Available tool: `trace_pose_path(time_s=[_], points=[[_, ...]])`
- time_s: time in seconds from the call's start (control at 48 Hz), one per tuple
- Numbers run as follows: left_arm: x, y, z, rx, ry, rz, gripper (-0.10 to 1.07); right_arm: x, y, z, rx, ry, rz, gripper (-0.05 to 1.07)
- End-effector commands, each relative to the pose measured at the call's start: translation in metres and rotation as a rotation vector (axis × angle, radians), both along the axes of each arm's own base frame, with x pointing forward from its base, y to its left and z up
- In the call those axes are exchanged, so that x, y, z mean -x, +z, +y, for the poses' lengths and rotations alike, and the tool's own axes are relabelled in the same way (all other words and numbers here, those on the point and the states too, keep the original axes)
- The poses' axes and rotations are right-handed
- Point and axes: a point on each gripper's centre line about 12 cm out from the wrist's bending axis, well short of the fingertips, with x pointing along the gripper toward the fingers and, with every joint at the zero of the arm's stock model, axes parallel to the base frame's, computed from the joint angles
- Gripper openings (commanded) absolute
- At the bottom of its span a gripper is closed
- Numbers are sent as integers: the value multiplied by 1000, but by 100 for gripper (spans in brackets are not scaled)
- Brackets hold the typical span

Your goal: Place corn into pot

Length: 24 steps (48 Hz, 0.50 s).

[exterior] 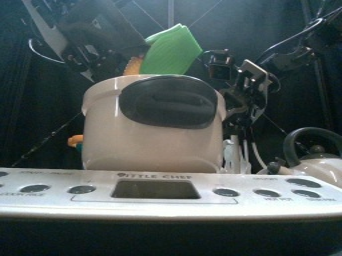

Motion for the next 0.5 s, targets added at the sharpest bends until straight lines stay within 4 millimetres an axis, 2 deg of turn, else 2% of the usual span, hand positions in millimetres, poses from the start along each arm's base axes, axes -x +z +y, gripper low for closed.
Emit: trace_pose_path(time_s=[0.0, 0.312, 0.479], points=[[-5, 10, 0, 14, 8, -29, 79, -4, 10, 0, 4, 3, -30, 77], [-6, 10, 4, 18, 22, -27, 94, -4, 10, 0, 5, 4, -30, 77], [-8, 13, 13, 17, 44, -37, 96, -3, 9, 0, 4, 3, -27, 77]])
